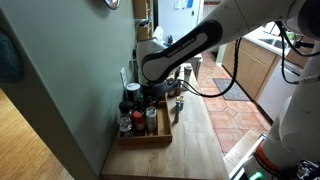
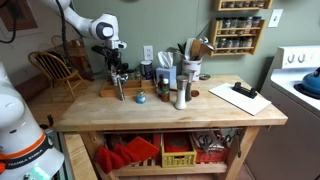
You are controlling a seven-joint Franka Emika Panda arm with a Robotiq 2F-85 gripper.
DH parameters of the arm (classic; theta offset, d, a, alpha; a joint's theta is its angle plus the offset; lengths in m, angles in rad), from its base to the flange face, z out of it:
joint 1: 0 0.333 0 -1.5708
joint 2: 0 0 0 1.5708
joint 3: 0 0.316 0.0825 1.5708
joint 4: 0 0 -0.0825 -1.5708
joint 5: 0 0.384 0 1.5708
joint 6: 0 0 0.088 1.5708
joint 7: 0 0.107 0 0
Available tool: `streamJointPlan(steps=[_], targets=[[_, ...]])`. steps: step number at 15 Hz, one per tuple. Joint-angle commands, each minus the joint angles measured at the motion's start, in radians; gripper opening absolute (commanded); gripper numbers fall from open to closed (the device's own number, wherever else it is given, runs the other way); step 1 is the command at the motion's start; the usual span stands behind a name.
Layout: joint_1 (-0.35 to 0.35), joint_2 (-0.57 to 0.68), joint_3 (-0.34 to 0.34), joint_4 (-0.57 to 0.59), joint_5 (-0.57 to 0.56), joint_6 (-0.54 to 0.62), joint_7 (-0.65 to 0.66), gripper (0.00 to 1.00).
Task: Pick up the white container from the tray and put it on the table
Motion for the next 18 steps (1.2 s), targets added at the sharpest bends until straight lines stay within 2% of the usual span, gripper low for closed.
streamJointPlan(steps=[1, 3, 4, 10, 11, 12, 13, 15, 18], targets=[[0.009, 0.021, -0.013, -0.005, -0.021, 0.027, -0.043, 1.00], [0.008, 0.023, -0.015, -0.005, -0.015, 0.026, -0.067, 1.00], [0.007, 0.025, -0.015, -0.003, -0.004, 0.023, -0.081, 0.81], [0.006, 0.036, -0.018, -0.001, -0.010, 0.026, -0.111, 0.34], [0.007, 0.036, -0.018, -0.001, -0.011, 0.027, -0.116, 0.42], [0.007, 0.037, -0.018, -0.001, -0.010, 0.027, -0.122, 0.44], [0.007, 0.037, -0.018, -0.001, -0.011, 0.029, -0.125, 0.33], [0.007, 0.030, -0.017, -0.001, -0.007, 0.024, -0.133, 0.31], [0.003, -0.011, -0.019, 0.010, 0.010, -0.054, -0.119, 0.31]])
